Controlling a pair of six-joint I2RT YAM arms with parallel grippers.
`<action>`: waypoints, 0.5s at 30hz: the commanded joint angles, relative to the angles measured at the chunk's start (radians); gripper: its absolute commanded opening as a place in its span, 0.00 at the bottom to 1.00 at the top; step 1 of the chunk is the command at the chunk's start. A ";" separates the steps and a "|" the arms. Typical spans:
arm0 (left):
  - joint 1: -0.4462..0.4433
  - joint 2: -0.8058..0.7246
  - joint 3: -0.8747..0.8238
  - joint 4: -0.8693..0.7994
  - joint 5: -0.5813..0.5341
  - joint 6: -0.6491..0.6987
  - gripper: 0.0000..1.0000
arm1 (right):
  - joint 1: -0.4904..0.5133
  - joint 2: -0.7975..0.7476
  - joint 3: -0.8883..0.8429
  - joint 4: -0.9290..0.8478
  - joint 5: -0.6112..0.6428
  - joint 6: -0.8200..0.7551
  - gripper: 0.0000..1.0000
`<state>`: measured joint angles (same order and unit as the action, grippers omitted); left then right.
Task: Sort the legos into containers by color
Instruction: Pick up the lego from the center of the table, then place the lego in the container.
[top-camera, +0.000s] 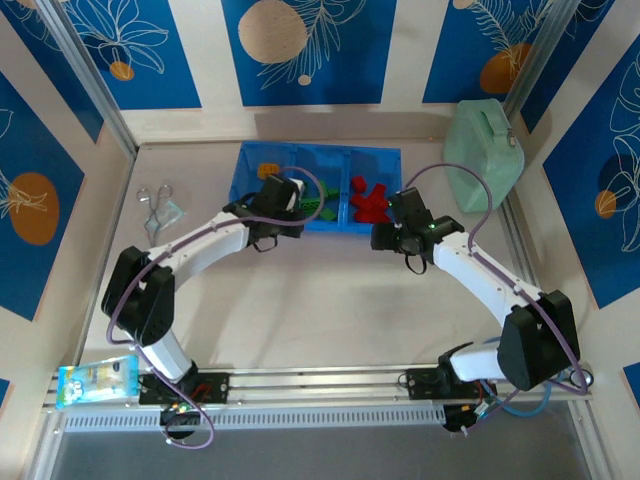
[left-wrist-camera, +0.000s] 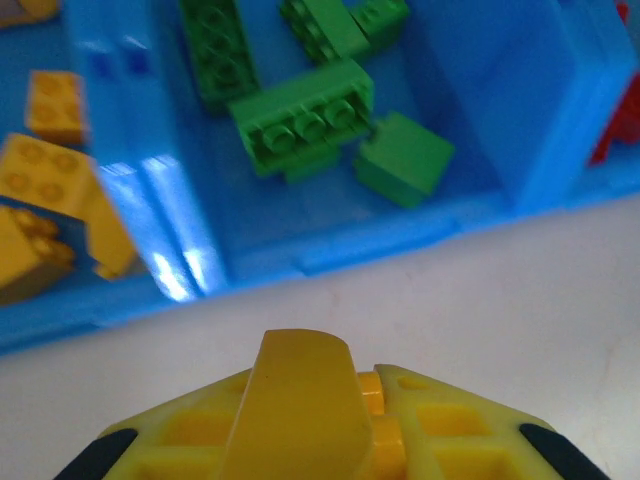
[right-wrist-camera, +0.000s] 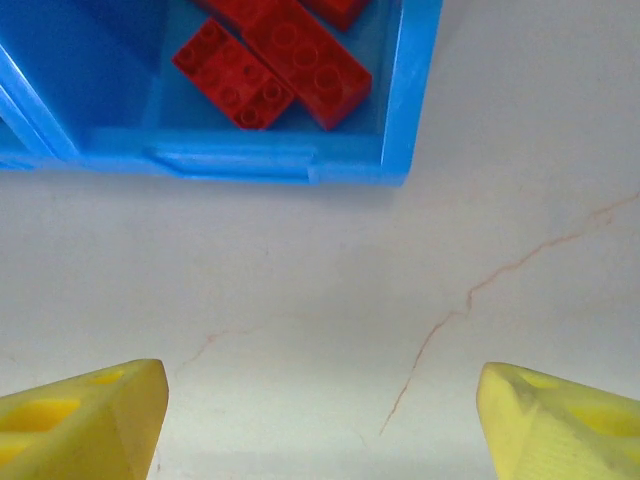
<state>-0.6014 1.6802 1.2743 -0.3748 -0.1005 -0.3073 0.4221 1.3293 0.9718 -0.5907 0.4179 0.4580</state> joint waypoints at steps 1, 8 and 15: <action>0.063 0.000 0.060 0.016 0.043 0.026 0.25 | 0.009 -0.044 -0.032 0.008 -0.018 0.030 0.81; 0.170 0.097 0.161 0.026 0.062 0.021 0.26 | 0.007 -0.079 -0.080 0.011 -0.021 0.028 0.81; 0.242 0.178 0.219 0.034 0.072 0.006 0.28 | 0.007 -0.093 -0.095 0.019 -0.033 0.034 0.81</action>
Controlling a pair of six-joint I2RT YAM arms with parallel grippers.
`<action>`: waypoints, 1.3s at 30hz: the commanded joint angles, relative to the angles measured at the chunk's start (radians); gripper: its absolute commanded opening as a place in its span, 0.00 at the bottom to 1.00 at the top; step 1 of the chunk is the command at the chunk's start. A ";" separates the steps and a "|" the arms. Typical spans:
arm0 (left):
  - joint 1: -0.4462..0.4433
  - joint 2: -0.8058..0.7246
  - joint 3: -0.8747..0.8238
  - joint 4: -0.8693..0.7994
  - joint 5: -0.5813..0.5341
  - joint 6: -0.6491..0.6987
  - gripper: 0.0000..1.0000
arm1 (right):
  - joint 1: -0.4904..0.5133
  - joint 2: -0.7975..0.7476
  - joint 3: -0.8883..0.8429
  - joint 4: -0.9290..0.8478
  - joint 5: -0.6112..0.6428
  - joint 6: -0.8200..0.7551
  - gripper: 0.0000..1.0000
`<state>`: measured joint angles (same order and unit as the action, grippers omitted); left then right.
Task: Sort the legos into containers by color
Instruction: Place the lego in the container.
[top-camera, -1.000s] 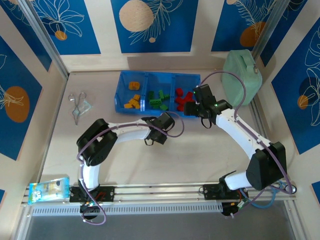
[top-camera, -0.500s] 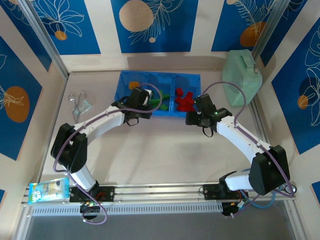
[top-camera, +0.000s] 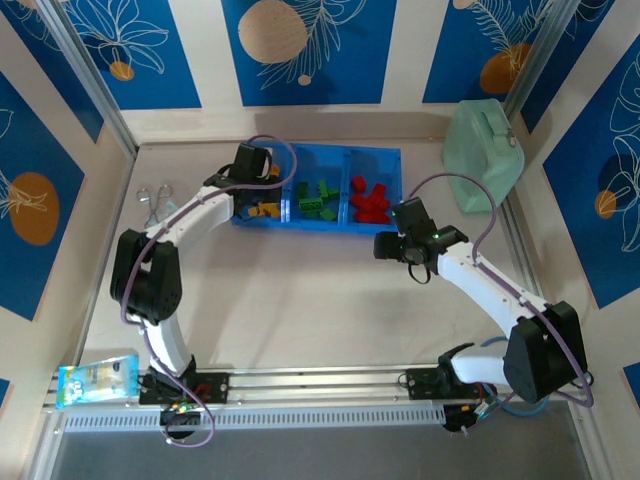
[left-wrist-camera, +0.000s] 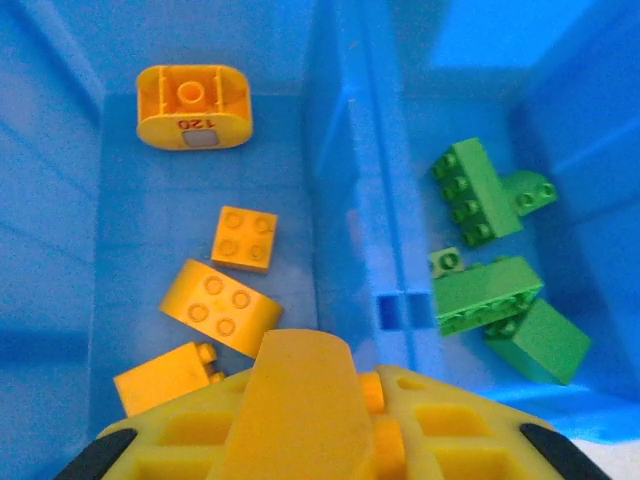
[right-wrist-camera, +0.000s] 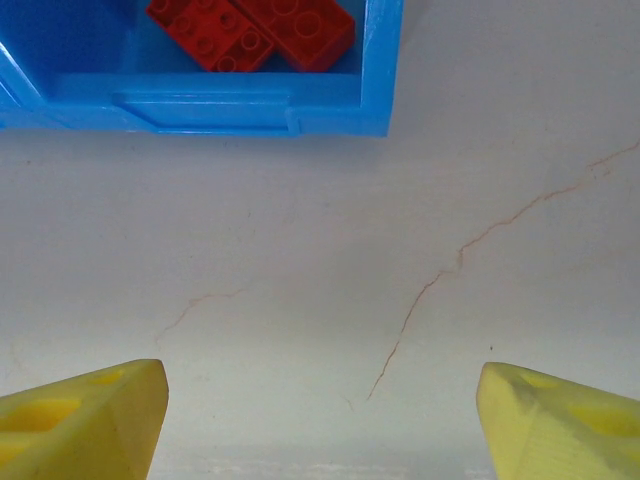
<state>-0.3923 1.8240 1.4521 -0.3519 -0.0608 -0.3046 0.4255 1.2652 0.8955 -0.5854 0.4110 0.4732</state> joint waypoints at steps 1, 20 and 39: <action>0.040 0.048 0.052 0.011 0.040 0.000 0.28 | 0.004 -0.027 -0.019 0.015 -0.029 0.019 0.82; 0.074 0.078 0.076 0.067 0.032 -0.007 0.63 | 0.002 -0.079 -0.012 0.005 -0.018 0.000 0.85; -0.030 -0.697 -0.676 0.348 -0.339 0.061 0.95 | -0.029 -0.504 -0.313 0.368 0.081 -0.194 0.99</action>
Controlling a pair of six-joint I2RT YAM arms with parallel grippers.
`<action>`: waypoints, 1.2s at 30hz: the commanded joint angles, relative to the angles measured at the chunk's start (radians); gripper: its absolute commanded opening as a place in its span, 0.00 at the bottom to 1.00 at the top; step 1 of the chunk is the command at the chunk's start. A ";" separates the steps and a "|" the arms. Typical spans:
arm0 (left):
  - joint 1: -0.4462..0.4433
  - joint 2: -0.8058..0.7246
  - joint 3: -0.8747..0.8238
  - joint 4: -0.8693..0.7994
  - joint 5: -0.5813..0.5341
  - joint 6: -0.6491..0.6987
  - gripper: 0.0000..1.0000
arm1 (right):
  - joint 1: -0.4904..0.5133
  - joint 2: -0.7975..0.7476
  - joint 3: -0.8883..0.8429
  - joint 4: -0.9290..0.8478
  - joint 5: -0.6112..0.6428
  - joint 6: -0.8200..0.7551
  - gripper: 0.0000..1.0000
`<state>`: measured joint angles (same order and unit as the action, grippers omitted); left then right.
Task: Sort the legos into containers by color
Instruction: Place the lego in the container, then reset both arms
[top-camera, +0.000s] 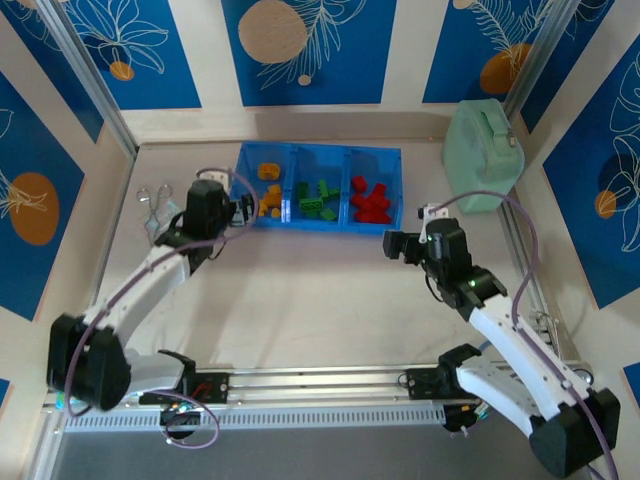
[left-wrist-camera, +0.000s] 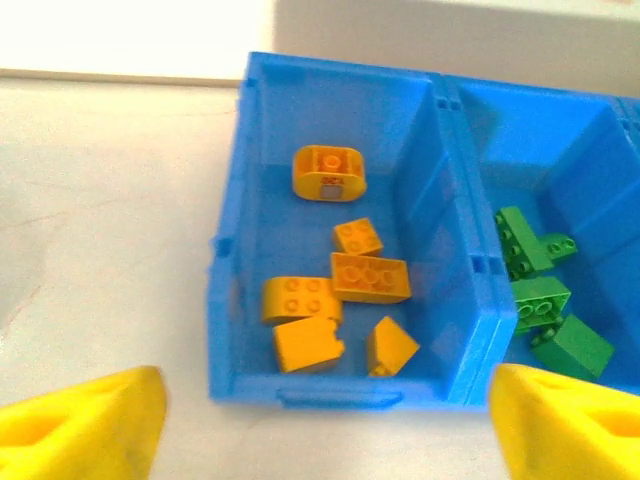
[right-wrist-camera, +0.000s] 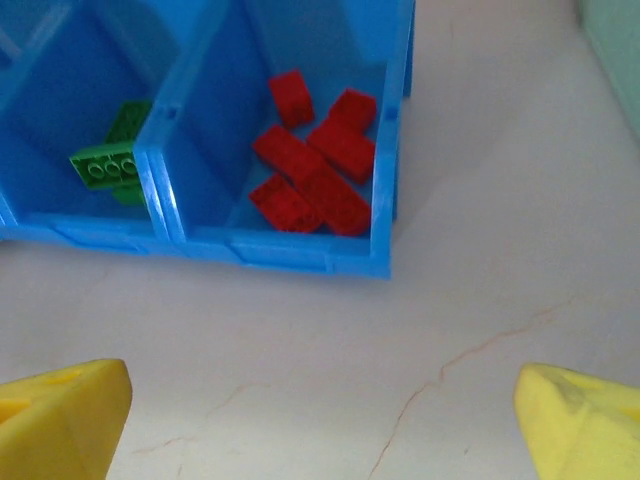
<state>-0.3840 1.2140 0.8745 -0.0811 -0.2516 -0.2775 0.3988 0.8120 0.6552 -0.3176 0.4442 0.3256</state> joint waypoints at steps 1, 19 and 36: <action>-0.061 -0.129 -0.149 0.101 -0.214 0.054 1.00 | -0.002 -0.077 -0.103 0.110 0.067 -0.044 0.99; -0.279 -0.358 -0.514 0.190 -0.876 0.276 1.00 | 0.040 -0.211 -0.377 0.112 0.357 -0.010 0.99; -0.284 -0.796 -0.833 0.407 -0.920 0.356 1.00 | -0.032 -0.140 -0.439 0.393 0.320 -0.070 0.99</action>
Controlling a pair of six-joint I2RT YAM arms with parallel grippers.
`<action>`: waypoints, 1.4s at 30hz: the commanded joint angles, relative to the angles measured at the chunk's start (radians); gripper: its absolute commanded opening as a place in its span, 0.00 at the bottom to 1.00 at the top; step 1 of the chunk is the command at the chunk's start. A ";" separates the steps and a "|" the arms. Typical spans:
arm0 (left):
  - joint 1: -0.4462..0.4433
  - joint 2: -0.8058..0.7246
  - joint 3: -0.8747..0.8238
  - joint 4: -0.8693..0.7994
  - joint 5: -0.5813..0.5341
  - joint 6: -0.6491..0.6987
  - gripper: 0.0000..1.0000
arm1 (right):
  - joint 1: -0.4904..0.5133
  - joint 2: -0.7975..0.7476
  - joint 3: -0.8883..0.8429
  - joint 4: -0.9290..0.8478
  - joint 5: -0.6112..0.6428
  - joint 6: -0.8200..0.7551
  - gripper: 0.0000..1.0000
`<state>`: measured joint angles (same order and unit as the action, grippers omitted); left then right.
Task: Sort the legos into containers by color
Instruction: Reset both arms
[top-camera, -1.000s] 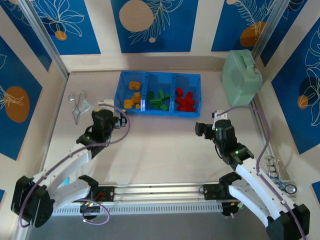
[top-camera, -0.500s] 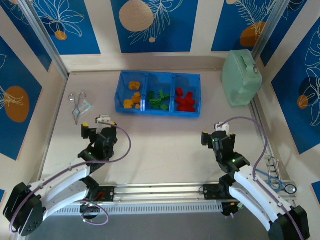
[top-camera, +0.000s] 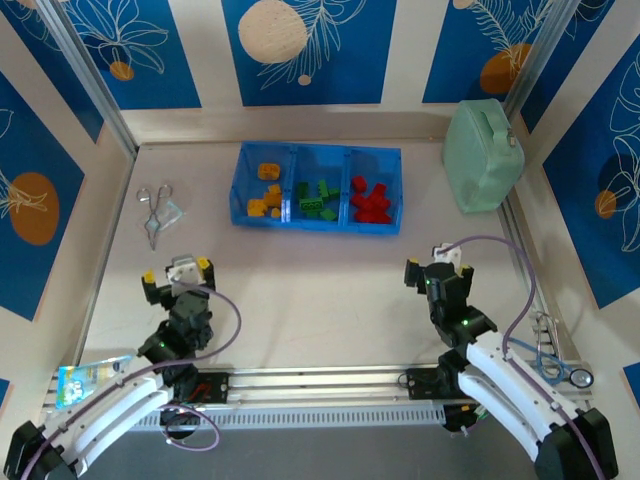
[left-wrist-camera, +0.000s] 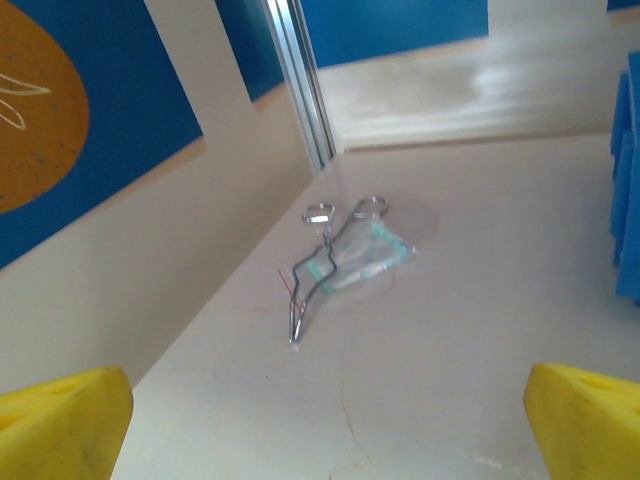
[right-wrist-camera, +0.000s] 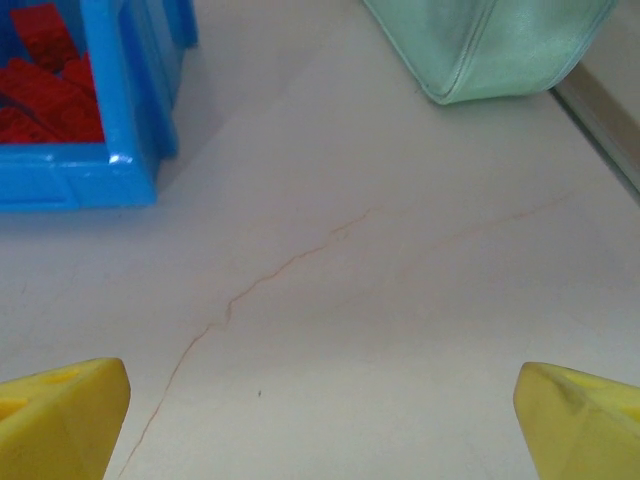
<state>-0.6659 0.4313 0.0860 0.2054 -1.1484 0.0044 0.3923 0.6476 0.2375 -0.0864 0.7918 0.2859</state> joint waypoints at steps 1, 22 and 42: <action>0.006 -0.006 -0.051 0.146 -0.017 0.076 1.00 | -0.047 0.054 -0.028 0.217 -0.036 -0.040 0.99; 0.299 0.452 -0.033 0.560 0.271 -0.006 1.00 | -0.198 0.444 -0.054 0.827 -0.096 -0.068 0.99; 0.439 1.089 0.046 1.203 0.383 -0.004 1.00 | -0.327 0.782 -0.086 1.313 -0.186 -0.052 0.99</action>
<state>-0.2516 1.4658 0.0891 1.2587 -0.7834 0.0231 0.1116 1.3228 0.1860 0.9909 0.6369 0.2169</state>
